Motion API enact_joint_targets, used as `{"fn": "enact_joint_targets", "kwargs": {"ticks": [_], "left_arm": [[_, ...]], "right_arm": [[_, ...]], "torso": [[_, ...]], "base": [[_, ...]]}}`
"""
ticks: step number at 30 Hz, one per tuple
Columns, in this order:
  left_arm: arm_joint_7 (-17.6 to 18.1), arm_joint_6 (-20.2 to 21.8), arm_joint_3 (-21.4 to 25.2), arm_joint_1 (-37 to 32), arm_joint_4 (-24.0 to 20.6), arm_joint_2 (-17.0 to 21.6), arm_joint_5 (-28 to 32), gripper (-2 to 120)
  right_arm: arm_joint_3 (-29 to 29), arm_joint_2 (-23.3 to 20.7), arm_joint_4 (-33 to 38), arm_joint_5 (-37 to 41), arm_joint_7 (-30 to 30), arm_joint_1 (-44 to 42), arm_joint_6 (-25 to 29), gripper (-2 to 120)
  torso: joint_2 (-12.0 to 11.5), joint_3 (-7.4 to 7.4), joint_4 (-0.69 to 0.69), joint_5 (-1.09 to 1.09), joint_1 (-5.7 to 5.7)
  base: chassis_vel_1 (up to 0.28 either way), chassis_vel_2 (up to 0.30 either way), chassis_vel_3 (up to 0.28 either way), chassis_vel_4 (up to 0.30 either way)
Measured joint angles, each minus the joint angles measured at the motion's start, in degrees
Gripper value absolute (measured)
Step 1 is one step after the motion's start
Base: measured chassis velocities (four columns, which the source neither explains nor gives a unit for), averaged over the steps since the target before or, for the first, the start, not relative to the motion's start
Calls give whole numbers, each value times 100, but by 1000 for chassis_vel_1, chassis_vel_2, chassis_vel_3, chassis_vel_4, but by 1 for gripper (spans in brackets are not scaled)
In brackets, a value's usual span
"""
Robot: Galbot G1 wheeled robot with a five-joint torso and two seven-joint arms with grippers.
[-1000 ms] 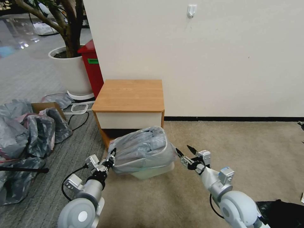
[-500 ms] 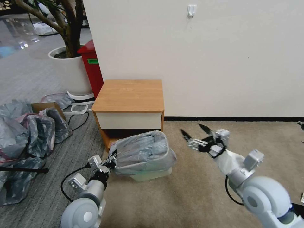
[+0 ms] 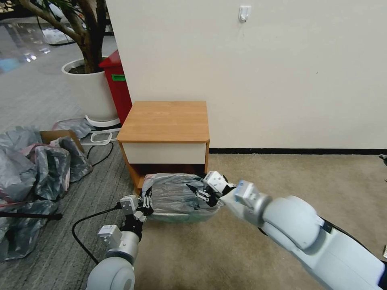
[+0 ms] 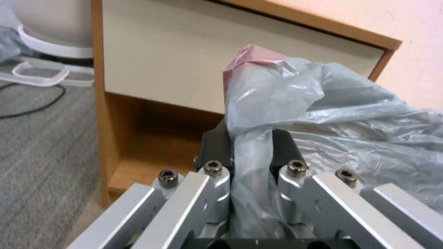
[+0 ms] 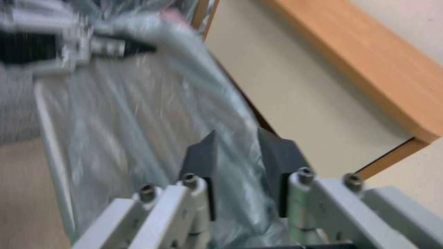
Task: Pick up the garbage bag from the table and place it over the trash can.
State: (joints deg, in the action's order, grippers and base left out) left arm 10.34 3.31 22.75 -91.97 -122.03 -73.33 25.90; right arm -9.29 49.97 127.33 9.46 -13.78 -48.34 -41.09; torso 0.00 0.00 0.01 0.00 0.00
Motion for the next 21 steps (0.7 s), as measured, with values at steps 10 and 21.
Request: {"fn": "enact_joint_targets", "kwargs": {"ticks": [10, 21], "left_arm": [[-98, -129, -34, -21, -74, -14, -322, 9], [-238, -197, -214, -83, -191, -83, -638, 9]], "right_arm": [[-538, -112, -316, -291, -442, 303, 12, 0], [-1292, 208, -998, -407, -437, 998, 32, 0]], "torso": [[0, 0, -2, 0, 0], [0, 0, -1, 0, 0]], "base": [[0, 0, 0, 0], [0, 0, 0, 0]]}}
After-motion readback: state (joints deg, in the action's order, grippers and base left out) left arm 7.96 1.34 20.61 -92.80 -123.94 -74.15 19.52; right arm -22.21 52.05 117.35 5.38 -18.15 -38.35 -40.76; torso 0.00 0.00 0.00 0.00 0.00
